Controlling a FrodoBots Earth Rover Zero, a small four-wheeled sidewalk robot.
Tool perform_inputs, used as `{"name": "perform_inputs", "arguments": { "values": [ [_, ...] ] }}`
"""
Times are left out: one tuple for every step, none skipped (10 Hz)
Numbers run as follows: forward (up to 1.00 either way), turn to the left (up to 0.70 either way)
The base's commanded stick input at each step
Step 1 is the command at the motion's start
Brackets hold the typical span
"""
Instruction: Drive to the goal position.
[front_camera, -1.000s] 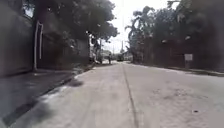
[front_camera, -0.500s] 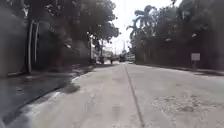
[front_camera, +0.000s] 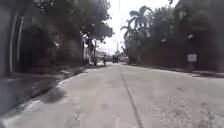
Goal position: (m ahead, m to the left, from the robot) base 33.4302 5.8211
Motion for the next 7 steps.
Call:
{"name": "perform_inputs", "arguments": {
  "values": [
    [0.85,0.0],
    [0.85,0.0],
    [0.85,0.0],
    [0.85,0.0],
    [0.85,0.0],
    [0.85,0.0],
    [0.85,0.0]
  ]
}}
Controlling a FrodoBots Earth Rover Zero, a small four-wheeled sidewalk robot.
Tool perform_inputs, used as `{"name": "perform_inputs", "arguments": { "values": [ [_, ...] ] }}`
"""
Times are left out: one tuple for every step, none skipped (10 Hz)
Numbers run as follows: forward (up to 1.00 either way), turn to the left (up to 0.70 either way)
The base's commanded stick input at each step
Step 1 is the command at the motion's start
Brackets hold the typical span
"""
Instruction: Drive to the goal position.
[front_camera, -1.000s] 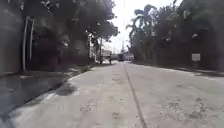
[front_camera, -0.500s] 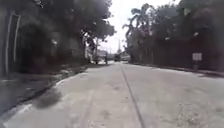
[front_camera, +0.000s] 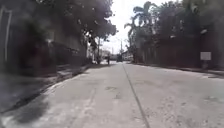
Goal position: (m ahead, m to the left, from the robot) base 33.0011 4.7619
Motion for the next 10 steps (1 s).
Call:
{"name": "perform_inputs", "arguments": {
  "values": [
    [0.85,0.0],
    [0.85,0.0],
    [0.85,0.0],
    [0.85,0.0],
    [0.85,0.0],
    [0.85,0.0],
    [0.85,0.0],
    [0.85,0.0],
    [0.85,0.0],
    [0.85,0.0]
  ]
}}
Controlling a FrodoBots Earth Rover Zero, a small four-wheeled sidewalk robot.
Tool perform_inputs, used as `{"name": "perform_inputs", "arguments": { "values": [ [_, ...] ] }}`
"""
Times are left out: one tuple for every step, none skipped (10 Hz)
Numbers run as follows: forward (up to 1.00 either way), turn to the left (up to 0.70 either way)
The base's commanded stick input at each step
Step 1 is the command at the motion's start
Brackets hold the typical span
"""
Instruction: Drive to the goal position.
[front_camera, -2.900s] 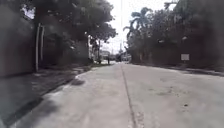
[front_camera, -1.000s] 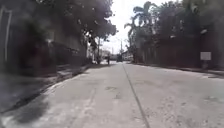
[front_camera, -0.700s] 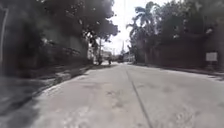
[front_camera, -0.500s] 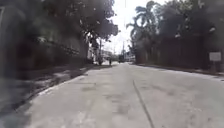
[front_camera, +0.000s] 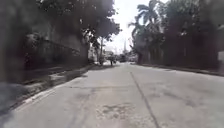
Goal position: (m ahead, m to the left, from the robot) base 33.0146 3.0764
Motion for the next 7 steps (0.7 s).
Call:
{"name": "perform_inputs", "arguments": {
  "values": [
    [0.85,0.0],
    [0.85,0.0],
    [0.85,0.0],
    [0.85,-0.02],
    [0.85,-0.16],
    [0.85,-0.31],
    [0.85,-0.3]
  ]
}}
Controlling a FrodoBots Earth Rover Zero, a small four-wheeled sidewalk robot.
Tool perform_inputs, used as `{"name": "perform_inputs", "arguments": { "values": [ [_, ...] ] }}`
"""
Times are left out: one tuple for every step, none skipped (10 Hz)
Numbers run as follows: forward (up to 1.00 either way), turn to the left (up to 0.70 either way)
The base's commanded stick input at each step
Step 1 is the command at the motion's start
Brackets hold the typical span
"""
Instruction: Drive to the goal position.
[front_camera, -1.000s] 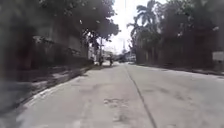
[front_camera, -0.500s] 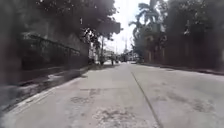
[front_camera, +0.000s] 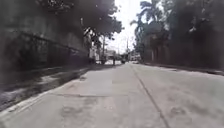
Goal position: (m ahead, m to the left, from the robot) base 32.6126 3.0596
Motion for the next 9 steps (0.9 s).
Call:
{"name": "perform_inputs", "arguments": {
  "values": [
    [0.85,0.0],
    [0.85,0.0],
    [0.85,0.0],
    [0.85,0.0],
    [0.85,0.0],
    [0.85,0.0],
    [0.85,0.0],
    [0.85,0.0],
    [0.85,0.0]
  ]
}}
